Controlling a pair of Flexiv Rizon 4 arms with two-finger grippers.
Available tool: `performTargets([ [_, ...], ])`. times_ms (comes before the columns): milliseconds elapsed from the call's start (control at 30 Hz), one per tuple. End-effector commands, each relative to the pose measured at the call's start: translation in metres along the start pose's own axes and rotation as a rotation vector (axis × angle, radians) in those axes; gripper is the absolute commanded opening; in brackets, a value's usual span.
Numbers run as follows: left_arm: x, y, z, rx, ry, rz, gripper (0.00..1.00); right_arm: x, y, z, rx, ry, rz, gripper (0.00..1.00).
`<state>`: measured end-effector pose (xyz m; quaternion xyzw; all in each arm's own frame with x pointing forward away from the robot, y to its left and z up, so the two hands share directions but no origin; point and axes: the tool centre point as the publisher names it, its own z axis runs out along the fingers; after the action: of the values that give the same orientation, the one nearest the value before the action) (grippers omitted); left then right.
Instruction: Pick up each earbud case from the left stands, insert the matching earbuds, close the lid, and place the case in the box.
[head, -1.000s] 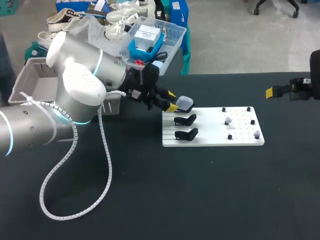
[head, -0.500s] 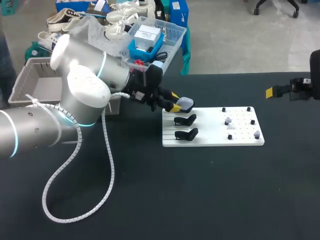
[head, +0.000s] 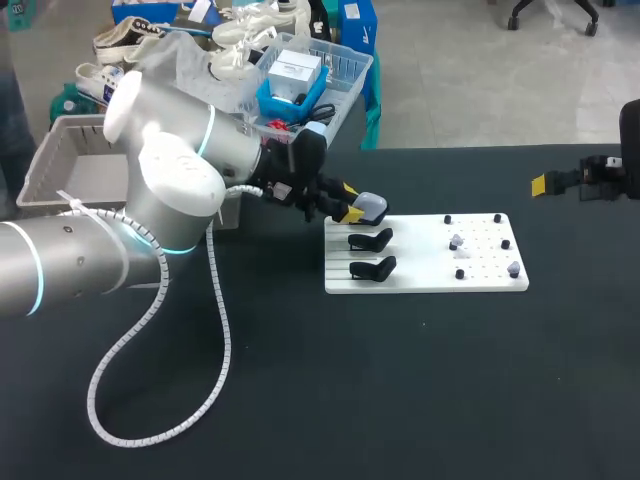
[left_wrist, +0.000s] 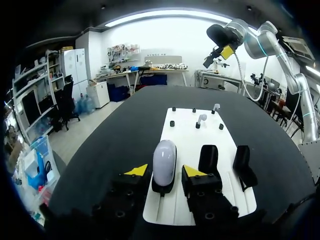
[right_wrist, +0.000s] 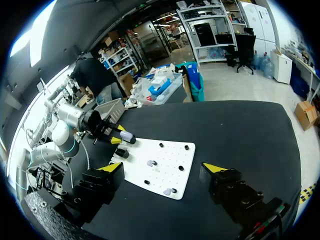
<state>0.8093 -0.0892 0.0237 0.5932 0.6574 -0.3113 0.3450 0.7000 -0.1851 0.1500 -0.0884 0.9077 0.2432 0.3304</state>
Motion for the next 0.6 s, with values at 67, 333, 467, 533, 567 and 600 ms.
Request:
performTargets([
  [67, 0.0002, 0.0022, 0.003, 0.004, -0.002, 0.0, 0.39, 0.0, 0.0, 0.0, 0.0, 0.0, 0.0, 1.0],
  [333, 0.0018, 0.0024, 0.0038, 0.002, 0.0, 0.0, 0.37, 0.0, 0.0, 0.0, 0.0, 0.0, 0.0, 1.0],
  [467, 0.0014, 0.0031, 0.005, -0.001, 0.001, 0.002, 0.38, 0.0, 0.0, 0.0, 0.0, 0.0, 0.0, 1.0],
  [533, 0.0005, 0.0031, 0.0054, -0.001, 0.0, 0.005, 0.39, 0.0, 0.0, 0.0, 0.0, 0.0, 0.0, 1.0],
  [567, 0.0, 0.0032, 0.0057, -0.002, -0.001, 0.005, 0.41, 0.0, 0.0, 0.0, 0.0, 0.0, 0.0, 1.0],
  [600, -0.0004, 0.0033, 0.006, -0.002, -0.001, 0.006, 0.42, 0.0, 0.0, 0.0, 0.0, 0.0, 0.0, 1.0],
])
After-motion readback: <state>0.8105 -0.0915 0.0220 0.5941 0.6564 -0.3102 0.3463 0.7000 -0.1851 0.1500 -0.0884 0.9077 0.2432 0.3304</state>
